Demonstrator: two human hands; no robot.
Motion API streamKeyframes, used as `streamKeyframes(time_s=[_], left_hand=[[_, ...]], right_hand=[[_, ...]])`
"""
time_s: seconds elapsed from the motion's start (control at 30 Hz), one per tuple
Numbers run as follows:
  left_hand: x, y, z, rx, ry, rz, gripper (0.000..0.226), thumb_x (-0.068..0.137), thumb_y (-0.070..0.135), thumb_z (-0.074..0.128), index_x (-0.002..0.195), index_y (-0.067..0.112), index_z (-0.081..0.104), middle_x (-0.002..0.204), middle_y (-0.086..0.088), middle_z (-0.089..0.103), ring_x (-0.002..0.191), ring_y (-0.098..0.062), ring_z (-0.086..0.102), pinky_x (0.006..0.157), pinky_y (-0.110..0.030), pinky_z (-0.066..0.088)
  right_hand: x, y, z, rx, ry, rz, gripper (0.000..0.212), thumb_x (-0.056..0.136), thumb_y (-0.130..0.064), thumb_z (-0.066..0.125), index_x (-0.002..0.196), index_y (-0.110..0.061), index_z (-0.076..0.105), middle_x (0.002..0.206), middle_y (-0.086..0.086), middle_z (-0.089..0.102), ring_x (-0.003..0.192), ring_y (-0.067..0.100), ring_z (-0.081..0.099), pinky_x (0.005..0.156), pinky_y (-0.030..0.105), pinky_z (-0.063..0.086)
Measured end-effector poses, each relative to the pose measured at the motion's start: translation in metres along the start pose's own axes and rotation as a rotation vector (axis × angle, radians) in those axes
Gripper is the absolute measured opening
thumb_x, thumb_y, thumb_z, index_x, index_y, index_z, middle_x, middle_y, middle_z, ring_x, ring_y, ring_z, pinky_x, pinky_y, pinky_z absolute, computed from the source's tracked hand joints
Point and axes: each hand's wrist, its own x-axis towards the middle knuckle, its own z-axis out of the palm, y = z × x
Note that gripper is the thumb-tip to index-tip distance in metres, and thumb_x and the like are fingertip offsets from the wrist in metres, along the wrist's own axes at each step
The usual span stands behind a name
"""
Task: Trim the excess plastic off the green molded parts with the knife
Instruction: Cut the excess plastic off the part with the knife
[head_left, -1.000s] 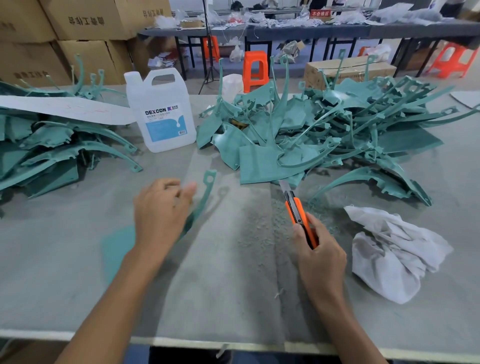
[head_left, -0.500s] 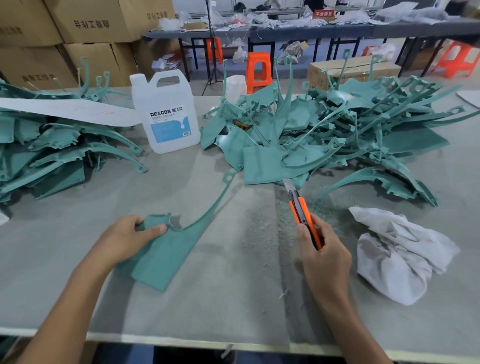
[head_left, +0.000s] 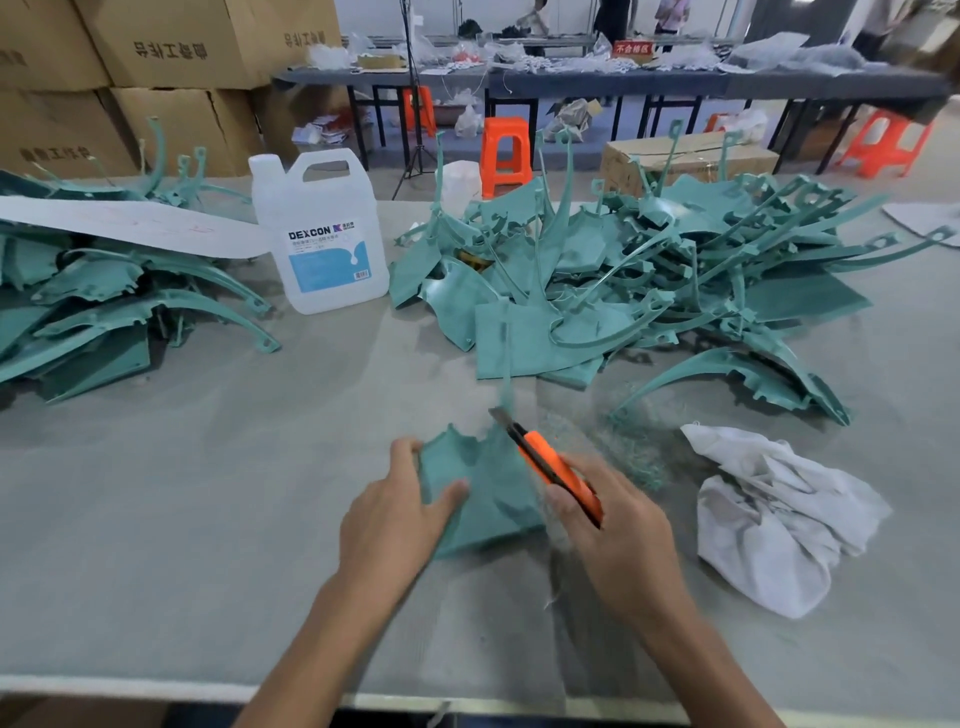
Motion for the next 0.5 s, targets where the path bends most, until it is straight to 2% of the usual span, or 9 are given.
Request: streamKeyframes(time_s=[0.07, 0.13, 0.2, 0.27, 0.37, 0.5], left_hand=[[-0.007, 0.000, 0.002, 0.149, 0.072, 0.067, 0.048, 0.083, 0.075, 0.049, 0.112, 0.036, 0.041, 0.089, 0.006, 0.056, 0.094, -0.029, 0.059, 0.067, -0.035, 0.040], [-0.007, -0.003, 0.008, 0.165, 0.150, 0.139, 0.046, 0.084, 0.069, 0.056, 0.108, 0.030, 0.052, 0.104, 0.001, 0.053, 0.100, -0.027, 0.049, 0.079, -0.038, 0.043], [-0.006, -0.005, 0.013, 0.085, 0.172, 0.189, 0.047, 0.086, 0.059, 0.062, 0.116, 0.024, 0.055, 0.121, 0.000, 0.049, 0.111, -0.028, 0.044, 0.091, -0.040, 0.040], [-0.007, -0.006, 0.018, 0.024, 0.125, 0.204, 0.048, 0.091, 0.054, 0.058, 0.130, 0.027, 0.049, 0.136, 0.006, 0.044, 0.123, -0.023, 0.038, 0.098, -0.038, 0.033], [-0.005, -0.006, 0.024, 0.060, 0.087, 0.204, 0.043, 0.096, 0.054, 0.048, 0.135, 0.035, 0.046, 0.137, 0.011, 0.046, 0.126, -0.018, 0.034, 0.099, -0.036, 0.029], [-0.004, -0.004, 0.024, 0.065, 0.080, 0.181, 0.040, 0.097, 0.053, 0.049, 0.132, 0.034, 0.051, 0.134, 0.007, 0.047, 0.121, -0.022, 0.036, 0.098, -0.036, 0.031]], right_hand=[[0.001, -0.004, -0.002, -0.100, -0.083, -0.031, 0.030, 0.094, -0.048, 0.059, 0.123, -0.043, 0.056, 0.098, -0.015, 0.065, 0.088, 0.015, 0.064, 0.071, 0.035, 0.047], [0.002, -0.010, -0.004, -0.175, -0.161, -0.021, 0.031, 0.097, -0.049, 0.053, 0.127, -0.042, 0.056, 0.104, -0.012, 0.063, 0.096, 0.020, 0.063, 0.074, 0.036, 0.046], [0.005, -0.013, -0.005, -0.241, -0.224, -0.003, 0.031, 0.100, -0.049, 0.046, 0.130, -0.040, 0.054, 0.105, -0.009, 0.062, 0.097, 0.021, 0.062, 0.076, 0.037, 0.046], [0.007, -0.017, -0.006, -0.268, -0.268, -0.004, 0.031, 0.102, -0.048, 0.043, 0.129, -0.039, 0.053, 0.100, -0.007, 0.066, 0.094, 0.022, 0.063, 0.076, 0.038, 0.047], [0.006, -0.022, -0.006, -0.289, -0.300, -0.039, 0.028, 0.102, -0.045, 0.044, 0.126, -0.034, 0.054, 0.091, -0.005, 0.068, 0.087, 0.024, 0.064, 0.070, 0.038, 0.044], [0.010, -0.019, -0.008, -0.318, -0.259, -0.050, 0.037, 0.104, -0.042, 0.043, 0.141, -0.040, 0.046, 0.101, -0.002, 0.070, 0.094, 0.025, 0.065, 0.075, 0.038, 0.046]])
